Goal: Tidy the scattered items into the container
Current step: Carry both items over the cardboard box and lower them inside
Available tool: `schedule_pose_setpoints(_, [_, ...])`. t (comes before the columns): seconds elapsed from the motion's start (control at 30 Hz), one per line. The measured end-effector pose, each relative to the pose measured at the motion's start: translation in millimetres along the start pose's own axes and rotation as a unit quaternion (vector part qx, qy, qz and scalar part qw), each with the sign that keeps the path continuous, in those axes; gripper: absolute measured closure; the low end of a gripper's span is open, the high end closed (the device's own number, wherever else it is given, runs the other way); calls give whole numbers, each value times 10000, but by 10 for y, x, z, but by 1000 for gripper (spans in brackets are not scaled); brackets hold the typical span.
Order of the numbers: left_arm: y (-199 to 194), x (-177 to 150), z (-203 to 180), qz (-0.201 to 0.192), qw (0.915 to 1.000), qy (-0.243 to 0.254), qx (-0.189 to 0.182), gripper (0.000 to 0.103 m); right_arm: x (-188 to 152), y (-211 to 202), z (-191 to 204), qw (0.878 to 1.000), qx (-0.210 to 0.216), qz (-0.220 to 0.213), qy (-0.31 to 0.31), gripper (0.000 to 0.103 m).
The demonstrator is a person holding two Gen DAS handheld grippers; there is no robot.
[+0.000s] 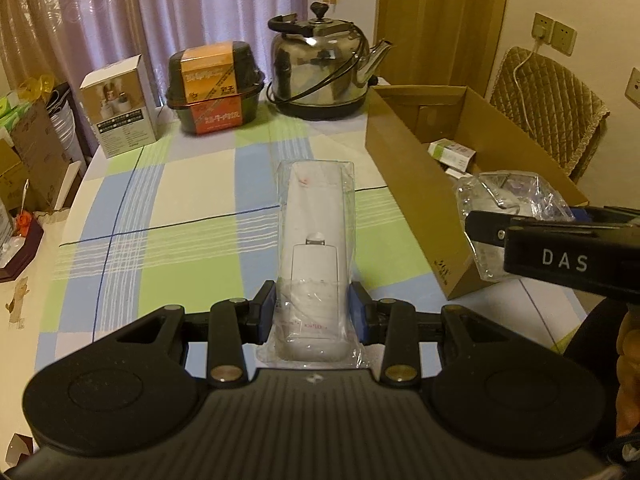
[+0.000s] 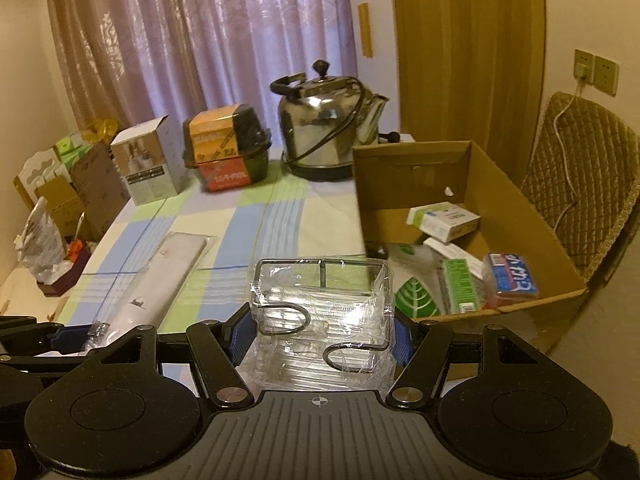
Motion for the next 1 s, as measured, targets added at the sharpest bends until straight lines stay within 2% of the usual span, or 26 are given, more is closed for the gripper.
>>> schedule_pose_setpoints(0.27, [90, 191, -301, -62, 9998, 68, -202, 70, 127, -85, -339, 9997, -198, -121, 109, 35])
schedule_pose_setpoints(0.67, [238, 553, -863, -119, 9973, 118, -716, 70, 264, -108, -851, 9980, -470, -220, 357, 35])
schedule_pose_setpoints(1.0, [340, 720, -1133, -108, 9958, 150, -892, 70, 309, -60, -1117, 9970, -597, -231, 425, 35])
Point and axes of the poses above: each gripper's, at about its wrist camera, not at the fingertips, and y roughly the way its jaws point, z to its left, x to its top, the point moved 8 cm from there along y, roughly the way its jaws point
